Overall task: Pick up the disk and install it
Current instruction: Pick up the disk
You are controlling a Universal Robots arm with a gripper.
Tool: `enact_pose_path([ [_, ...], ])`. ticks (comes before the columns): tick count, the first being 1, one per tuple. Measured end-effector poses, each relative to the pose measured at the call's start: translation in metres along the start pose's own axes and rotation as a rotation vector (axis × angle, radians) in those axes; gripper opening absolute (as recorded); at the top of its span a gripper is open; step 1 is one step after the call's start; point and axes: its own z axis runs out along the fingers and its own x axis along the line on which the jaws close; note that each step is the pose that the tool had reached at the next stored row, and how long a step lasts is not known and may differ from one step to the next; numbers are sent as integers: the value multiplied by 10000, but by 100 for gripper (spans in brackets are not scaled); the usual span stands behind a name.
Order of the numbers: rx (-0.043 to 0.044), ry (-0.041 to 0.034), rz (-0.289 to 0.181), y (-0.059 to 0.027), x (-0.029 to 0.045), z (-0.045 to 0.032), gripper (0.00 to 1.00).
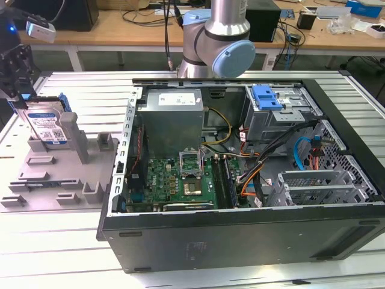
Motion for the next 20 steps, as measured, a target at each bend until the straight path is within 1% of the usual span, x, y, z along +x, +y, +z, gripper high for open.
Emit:
enact_pose_path([
  [2, 19, 0, 1, 0, -1, 7, 48],
  [5, 91, -6, 2, -1, -2, 21, 48],
  [7, 120, -8, 1, -1, -2, 27, 48],
  [15, 125, -8, 3, 25, -3, 54, 48],
  [20, 154, -11, 3, 42, -35, 73, 48],
])
